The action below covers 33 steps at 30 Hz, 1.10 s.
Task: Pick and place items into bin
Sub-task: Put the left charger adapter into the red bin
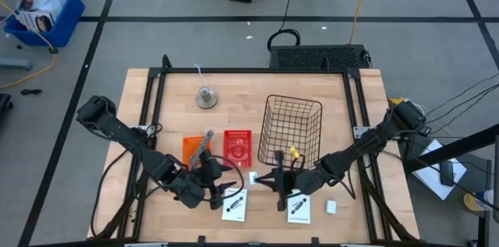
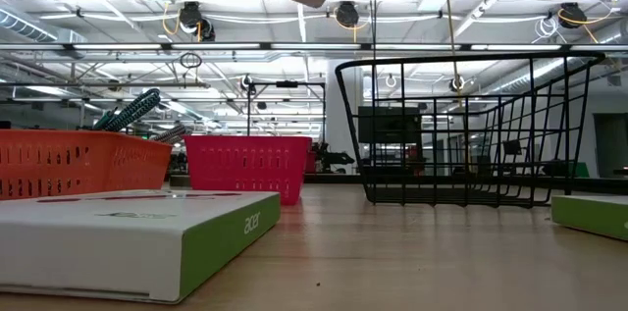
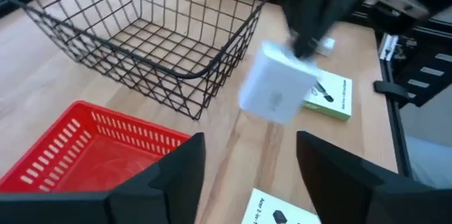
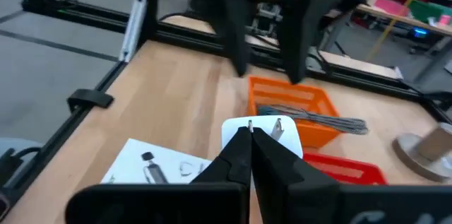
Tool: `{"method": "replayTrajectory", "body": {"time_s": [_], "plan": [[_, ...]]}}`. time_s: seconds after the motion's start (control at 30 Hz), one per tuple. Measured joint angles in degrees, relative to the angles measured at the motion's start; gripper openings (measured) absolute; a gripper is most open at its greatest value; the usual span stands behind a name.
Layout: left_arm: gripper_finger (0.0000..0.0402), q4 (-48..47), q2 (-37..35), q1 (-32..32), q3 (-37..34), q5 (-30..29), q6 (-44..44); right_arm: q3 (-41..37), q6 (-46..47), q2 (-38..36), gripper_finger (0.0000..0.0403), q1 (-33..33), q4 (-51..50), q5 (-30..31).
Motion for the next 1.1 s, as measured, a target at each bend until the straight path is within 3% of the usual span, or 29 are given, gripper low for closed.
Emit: {"method": "replayTrajectory", "body": {"time_s": [0.27, 0.43, 0.8, 0.93, 1.1], "plan": [[0.0327, 2.43, 0.00, 1.91, 0.00, -1.16, 5.71, 0.00, 0.09, -2.83, 0.0000, -0.31, 0.21, -0.04], [0.0354, 5.24, 0.00, 3.69, 0.00, 0.28, 9.22, 0.00, -0.88, -2.83, 0.0000, -1.24, 1.69, -2.74], [0.0332, 10.83, 0.00, 4.01, 0.00, 3.03, 14.52, -0.02, -2.47, -2.77, 0.0000, -4.16, 4.57, -3.33], [0.0321, 11.00, 0.00, 4.03, 0.00, 3.03, 15.03, -0.02, -1.03, -2.77, 0.0000, -4.82, 8.02, -8.91], [0.0308, 10.77, 0.00, 4.64, 0.00, 2.92, 14.85, -0.02, -1.03, -2.77, 0.0000, -4.89, 8.95, -9.38]]}}
